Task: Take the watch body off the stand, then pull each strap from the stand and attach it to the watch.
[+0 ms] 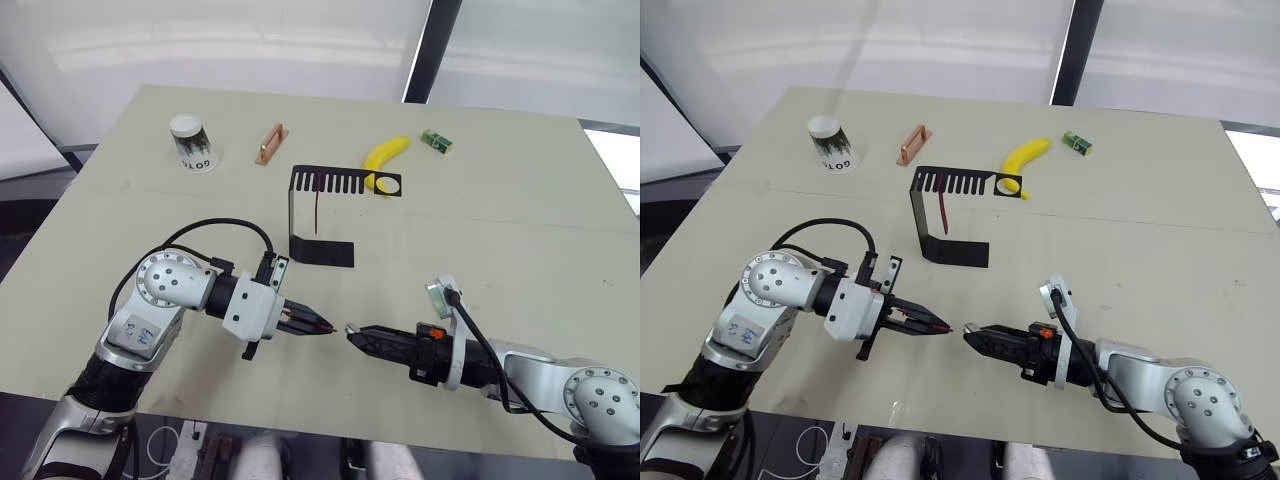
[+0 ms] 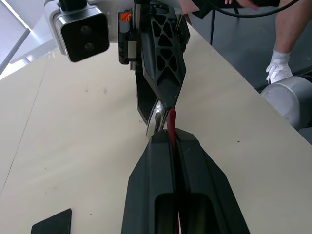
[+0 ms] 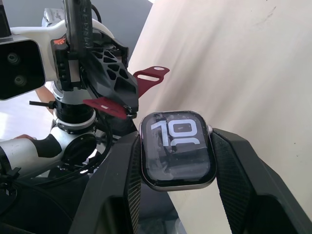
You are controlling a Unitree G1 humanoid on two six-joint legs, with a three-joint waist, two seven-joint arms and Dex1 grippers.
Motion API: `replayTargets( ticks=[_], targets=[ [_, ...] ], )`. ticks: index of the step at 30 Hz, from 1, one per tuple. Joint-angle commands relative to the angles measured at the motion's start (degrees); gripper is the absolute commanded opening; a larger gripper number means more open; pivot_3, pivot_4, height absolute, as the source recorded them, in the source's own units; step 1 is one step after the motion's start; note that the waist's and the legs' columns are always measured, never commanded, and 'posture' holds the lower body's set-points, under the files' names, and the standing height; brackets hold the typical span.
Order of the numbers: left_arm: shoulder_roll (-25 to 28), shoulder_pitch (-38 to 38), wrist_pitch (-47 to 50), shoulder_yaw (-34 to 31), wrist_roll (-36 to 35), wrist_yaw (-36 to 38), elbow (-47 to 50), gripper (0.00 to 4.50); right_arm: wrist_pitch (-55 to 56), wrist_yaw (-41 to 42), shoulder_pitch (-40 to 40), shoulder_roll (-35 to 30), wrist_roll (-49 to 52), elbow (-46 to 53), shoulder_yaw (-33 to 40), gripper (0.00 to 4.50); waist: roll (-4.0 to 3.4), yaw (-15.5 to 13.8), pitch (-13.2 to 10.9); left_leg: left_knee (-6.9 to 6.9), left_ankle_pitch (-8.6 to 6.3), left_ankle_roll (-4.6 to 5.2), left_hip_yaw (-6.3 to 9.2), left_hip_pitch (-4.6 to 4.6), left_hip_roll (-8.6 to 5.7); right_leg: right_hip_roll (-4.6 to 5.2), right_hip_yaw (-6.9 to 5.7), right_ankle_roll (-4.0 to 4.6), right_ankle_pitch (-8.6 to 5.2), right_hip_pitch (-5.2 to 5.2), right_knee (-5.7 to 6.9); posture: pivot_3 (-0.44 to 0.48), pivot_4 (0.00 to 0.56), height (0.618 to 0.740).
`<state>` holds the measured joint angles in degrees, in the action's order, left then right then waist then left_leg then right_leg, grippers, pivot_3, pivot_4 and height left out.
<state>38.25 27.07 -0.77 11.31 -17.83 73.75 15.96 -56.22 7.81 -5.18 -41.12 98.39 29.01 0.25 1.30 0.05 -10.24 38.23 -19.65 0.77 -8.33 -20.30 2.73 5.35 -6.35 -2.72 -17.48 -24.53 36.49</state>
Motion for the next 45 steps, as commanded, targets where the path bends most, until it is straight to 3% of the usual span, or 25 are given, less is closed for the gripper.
replayTargets(
  ticks=[1, 45],
  targets=[
    [-0.37, 0.55, -0.72, 0.10, 0.18, -0.66, 0.69, 0.00, 0.52, -0.40, 0.22, -0.55, 1.41, 1.72, 0.38, 1.61, 0.00, 0.00, 0.00, 0.00, 0.00, 0.00, 0.00, 0.00, 0.00, 0.00, 0.00, 0.00, 0.00, 0.00, 0.00, 0.000, 0.150, 0.729],
    [-2.25, 1.90, -1.52, 2.51, 3.45, -2.60, -1.13, 0.00, 2.05, -2.35, 1.25, 0.34, 1.58, 3.07, -0.78, 1.61, 0.00, 0.01, 0.00, 0.02, 0.00, 0.00, 0.00, 0.00, 0.00, 0.00, 0.00, 0.00, 0.00, 0.00, 0.02, 0.000, 0.150, 0.729]
  ],
)
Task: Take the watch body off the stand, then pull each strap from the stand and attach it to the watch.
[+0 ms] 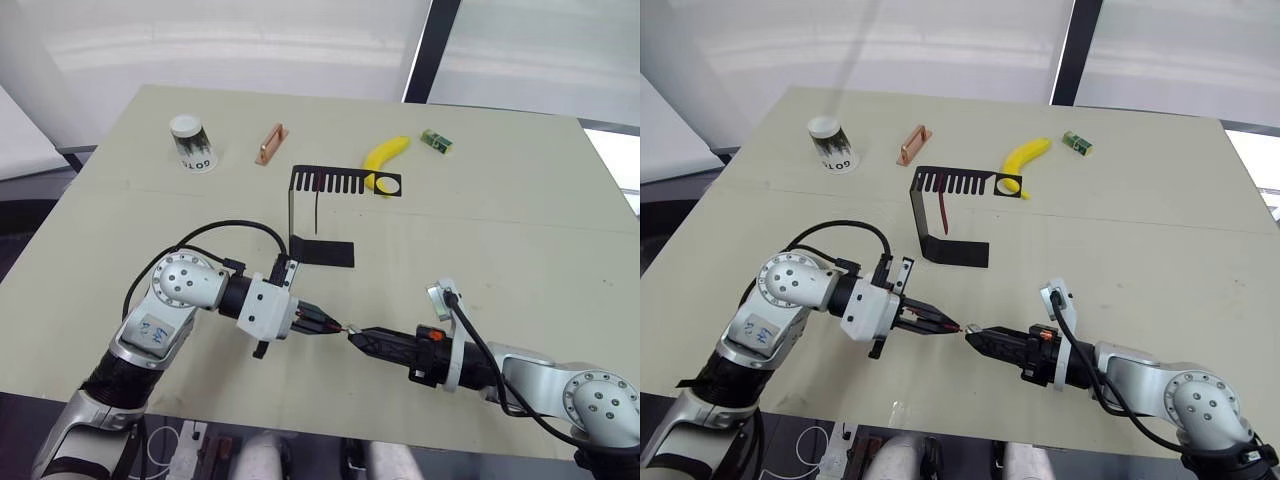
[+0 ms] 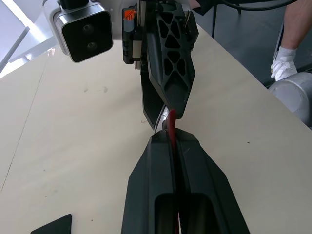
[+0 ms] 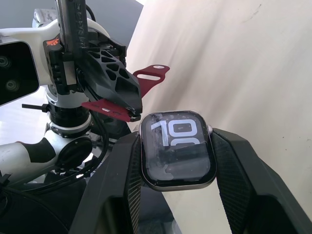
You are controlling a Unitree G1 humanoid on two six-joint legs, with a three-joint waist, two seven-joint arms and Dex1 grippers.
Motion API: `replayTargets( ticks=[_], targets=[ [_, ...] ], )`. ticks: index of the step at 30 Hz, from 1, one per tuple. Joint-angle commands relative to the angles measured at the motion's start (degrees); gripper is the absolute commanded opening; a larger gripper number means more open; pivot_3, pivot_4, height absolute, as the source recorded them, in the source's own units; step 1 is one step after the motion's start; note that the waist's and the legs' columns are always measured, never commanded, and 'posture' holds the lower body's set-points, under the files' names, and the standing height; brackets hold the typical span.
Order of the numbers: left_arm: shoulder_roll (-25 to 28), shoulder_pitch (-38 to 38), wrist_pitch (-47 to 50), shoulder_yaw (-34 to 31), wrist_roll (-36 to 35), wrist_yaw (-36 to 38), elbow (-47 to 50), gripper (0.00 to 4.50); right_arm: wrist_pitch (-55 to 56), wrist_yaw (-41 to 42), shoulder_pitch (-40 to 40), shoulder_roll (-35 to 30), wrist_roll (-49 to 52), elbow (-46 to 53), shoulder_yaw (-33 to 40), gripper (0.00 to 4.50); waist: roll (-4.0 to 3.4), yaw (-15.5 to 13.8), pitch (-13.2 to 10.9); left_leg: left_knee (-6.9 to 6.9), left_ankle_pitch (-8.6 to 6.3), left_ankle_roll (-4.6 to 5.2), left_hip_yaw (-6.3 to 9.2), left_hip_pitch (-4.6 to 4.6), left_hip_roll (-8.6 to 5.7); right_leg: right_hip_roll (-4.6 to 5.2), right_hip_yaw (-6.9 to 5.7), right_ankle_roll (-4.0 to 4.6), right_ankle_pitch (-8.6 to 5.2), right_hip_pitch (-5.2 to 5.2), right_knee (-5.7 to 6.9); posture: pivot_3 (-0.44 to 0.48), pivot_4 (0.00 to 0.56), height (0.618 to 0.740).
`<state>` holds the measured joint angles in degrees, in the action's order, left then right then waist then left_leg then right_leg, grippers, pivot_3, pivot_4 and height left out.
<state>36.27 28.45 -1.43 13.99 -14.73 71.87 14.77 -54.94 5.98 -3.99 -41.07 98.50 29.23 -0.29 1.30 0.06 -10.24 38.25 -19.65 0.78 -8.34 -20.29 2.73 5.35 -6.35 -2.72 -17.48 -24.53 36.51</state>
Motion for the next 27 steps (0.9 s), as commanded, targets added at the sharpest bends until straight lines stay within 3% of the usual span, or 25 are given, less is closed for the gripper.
replayTargets(
  ticks=[1, 27],
  targets=[
    [-0.28, 0.56, -0.93, -0.12, 0.46, -0.73, -0.01, 0.00, 0.79, -0.56, 0.07, 0.32, 1.49, 2.84, -0.24, 1.61, 0.00, -0.01, 0.00, 0.00, 0.00, 0.00, 0.00, 0.00, 0.00, 0.00, 0.00, 0.00, 0.00, 0.00, 0.00, 0.000, 0.150, 0.729],
    [-1.05, -0.18, -0.79, 1.04, 1.20, -0.87, 0.48, 0.00, 2.05, -1.49, 0.42, 0.52, 1.21, 3.13, -1.14, 1.61, 0.00, -0.01, 0.00, 0.02, 0.00, 0.00, 0.00, 0.00, 0.00, 0.00, 0.00, 0.00, 0.00, 0.00, 0.02, 0.000, 0.150, 0.729]
  ],
)
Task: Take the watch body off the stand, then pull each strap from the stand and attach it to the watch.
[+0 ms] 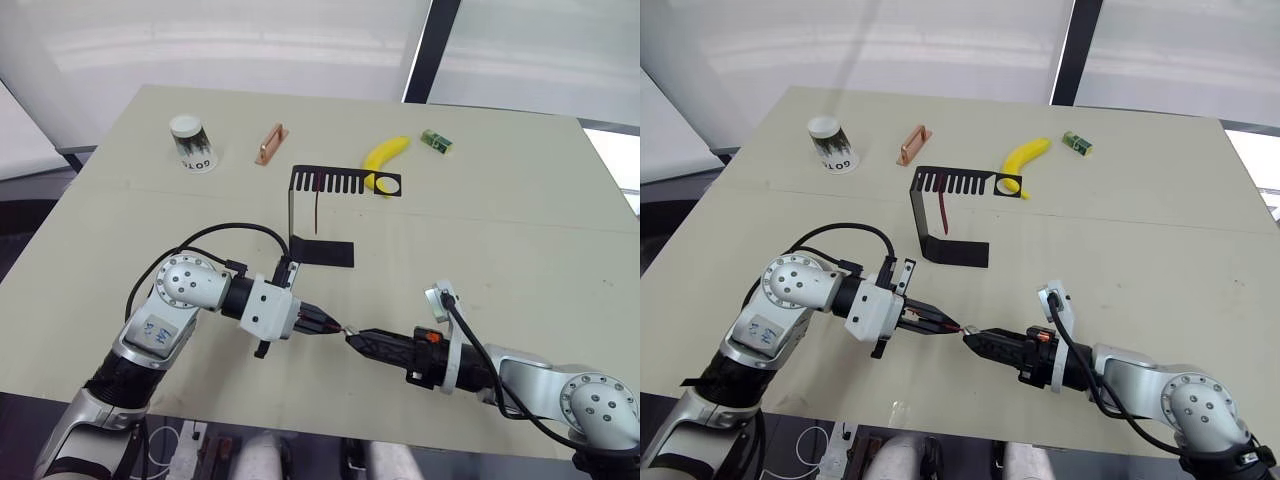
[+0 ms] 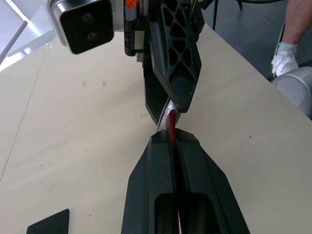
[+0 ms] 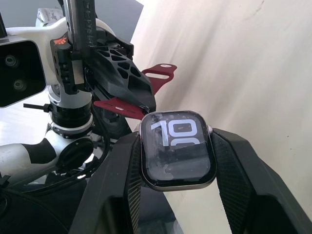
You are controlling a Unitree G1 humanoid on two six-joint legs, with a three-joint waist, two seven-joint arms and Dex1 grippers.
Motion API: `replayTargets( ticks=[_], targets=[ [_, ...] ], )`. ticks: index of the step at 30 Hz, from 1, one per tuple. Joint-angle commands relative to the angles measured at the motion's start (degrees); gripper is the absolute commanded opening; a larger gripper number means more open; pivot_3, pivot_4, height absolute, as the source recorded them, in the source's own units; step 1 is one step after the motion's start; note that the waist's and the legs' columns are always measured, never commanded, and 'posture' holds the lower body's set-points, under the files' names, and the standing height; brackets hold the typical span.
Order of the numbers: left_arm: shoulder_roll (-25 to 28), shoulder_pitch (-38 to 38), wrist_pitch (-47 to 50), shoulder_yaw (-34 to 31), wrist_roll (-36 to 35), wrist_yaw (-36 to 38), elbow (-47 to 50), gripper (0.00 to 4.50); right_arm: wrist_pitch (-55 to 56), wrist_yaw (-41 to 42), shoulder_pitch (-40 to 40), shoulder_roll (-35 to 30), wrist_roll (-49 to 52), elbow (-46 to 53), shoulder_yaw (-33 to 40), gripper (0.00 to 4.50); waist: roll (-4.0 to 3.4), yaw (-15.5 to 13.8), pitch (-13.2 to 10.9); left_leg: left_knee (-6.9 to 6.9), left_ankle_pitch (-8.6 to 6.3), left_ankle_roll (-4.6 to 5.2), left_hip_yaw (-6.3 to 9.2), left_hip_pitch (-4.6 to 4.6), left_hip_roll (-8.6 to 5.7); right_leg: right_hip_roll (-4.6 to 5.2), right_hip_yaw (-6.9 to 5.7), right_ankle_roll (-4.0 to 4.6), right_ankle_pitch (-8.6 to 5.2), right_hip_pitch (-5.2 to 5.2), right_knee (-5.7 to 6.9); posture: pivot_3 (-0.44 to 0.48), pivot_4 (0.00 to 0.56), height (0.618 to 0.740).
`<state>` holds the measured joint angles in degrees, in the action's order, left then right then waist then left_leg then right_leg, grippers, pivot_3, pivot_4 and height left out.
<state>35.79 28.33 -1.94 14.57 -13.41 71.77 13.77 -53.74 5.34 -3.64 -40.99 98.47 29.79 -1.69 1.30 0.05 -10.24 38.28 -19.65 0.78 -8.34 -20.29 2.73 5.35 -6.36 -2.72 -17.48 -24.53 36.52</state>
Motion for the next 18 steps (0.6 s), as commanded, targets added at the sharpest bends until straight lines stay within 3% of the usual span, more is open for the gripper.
replayTargets(
  ticks=[1, 18],
  targets=[
    [-0.63, -0.07, -0.25, 0.52, -0.08, -0.80, 1.50, 0.00, 0.89, -0.89, 0.10, 0.43, 1.24, 2.61, 0.22, 1.61, 0.00, 0.00, 0.00, 0.00, 0.00, 0.00, 0.00, 0.00, 0.00, 0.00, 0.00, 0.00, 0.00, 0.00, 0.00, 0.000, 0.150, 0.729],
    [-0.56, 0.38, 0.59, 1.71, 1.13, -0.39, 1.25, 0.00, 1.37, -1.95, -0.04, 0.80, 1.48, 2.41, 0.20, 1.61, 0.00, 0.00, 0.00, 0.01, 0.00, 0.00, 0.00, 0.00, 0.00, 0.00, 0.00, 0.00, 0.00, 0.00, 0.01, 0.000, 0.150, 0.729]
  ],
)
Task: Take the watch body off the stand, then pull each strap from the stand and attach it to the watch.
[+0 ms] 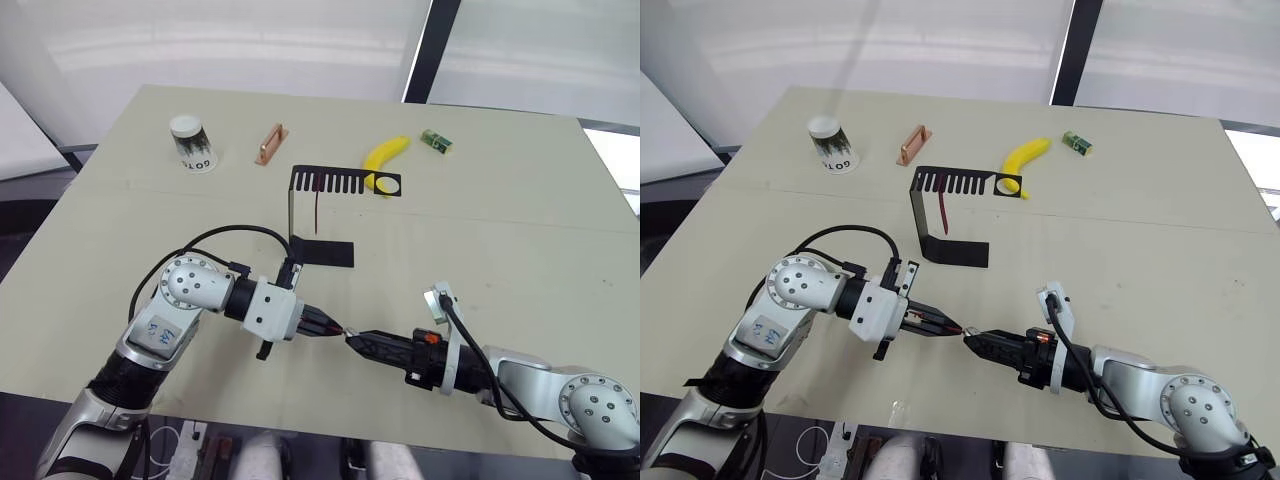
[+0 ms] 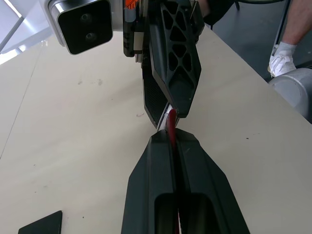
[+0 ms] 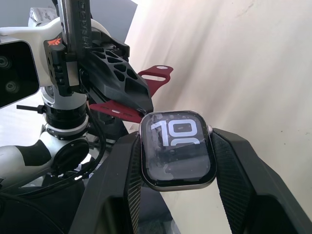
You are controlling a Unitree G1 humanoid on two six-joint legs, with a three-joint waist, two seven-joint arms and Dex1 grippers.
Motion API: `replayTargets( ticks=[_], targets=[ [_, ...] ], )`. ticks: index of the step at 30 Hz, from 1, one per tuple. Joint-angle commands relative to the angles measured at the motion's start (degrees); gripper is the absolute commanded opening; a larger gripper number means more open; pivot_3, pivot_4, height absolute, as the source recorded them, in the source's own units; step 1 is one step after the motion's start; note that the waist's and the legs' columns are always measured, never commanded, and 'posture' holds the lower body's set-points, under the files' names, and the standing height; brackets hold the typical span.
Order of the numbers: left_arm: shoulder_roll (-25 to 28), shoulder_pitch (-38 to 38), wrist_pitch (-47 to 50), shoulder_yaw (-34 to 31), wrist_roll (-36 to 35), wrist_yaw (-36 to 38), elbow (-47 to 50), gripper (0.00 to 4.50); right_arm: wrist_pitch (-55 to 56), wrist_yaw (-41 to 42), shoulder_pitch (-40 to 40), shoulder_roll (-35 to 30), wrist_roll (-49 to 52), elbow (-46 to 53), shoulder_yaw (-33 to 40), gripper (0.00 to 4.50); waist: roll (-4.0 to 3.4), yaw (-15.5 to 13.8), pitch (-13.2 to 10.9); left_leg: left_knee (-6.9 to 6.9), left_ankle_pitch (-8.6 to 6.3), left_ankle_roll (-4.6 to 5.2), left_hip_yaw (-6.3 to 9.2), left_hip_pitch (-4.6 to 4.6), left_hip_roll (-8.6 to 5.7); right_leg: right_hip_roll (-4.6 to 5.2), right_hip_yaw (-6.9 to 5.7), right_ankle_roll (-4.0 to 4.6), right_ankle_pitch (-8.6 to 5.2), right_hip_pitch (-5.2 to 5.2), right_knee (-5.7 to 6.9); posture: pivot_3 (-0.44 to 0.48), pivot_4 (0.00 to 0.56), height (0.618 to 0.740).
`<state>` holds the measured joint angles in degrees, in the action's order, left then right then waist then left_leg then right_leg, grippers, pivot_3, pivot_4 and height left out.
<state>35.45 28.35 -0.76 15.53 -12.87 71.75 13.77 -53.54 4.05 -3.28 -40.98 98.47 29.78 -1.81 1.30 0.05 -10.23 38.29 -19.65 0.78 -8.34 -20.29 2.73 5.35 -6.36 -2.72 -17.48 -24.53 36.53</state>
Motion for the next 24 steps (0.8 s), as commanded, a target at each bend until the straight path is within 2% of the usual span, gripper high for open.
replayTargets(
  ticks=[1, 24],
  targets=[
    [-0.22, 0.31, -0.76, 0.76, 0.83, -0.52, 1.10, 0.00, 1.30, -0.81, -0.51, 0.92, 1.45, 2.39, 0.38, 1.61, 0.00, 0.00, 0.00, 0.00, 0.00, 0.00, 0.00, 0.00, 0.00, 0.00, 0.00, 0.00, 0.00, 0.00, 0.01, 0.000, 0.150, 0.729],
    [-0.01, -0.96, -0.73, 0.99, 2.68, -2.23, 0.55, 0.00, 0.74, -0.35, -0.32, 0.70, 1.32, 2.62, 0.00, 1.61, 0.00, 0.03, 0.00, 0.01, 0.00, 0.00, 0.00, 0.00, 0.00, 0.00, 0.01, 0.00, 0.00, 0.00, 0.01, 0.000, 0.150, 0.729]
  ],
)
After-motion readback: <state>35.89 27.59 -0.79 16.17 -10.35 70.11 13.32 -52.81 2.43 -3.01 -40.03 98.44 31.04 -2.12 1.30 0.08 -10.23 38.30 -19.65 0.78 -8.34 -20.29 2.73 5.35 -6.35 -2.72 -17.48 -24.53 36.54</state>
